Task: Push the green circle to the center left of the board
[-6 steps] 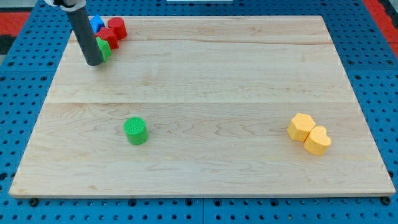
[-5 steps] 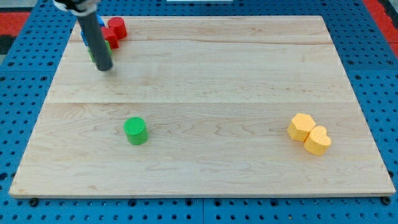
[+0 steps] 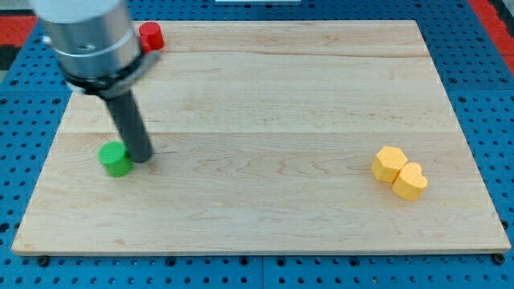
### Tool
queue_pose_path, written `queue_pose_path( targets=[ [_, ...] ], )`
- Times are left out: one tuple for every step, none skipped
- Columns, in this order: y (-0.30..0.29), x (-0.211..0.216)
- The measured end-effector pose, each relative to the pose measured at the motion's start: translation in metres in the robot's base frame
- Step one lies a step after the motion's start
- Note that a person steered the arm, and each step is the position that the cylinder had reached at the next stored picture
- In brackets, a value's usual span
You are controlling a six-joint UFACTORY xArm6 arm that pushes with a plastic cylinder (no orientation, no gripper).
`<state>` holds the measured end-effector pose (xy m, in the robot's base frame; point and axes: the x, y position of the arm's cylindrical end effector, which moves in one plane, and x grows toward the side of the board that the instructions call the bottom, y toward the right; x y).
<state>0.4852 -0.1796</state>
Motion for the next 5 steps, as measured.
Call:
queue_pose_path(
  targets=[
    [0.004, 0.021],
    [-0.025, 0.025],
    [-0.068, 0.0],
    [-0.043, 0.019],
    [-0.089, 0.059]
  ],
)
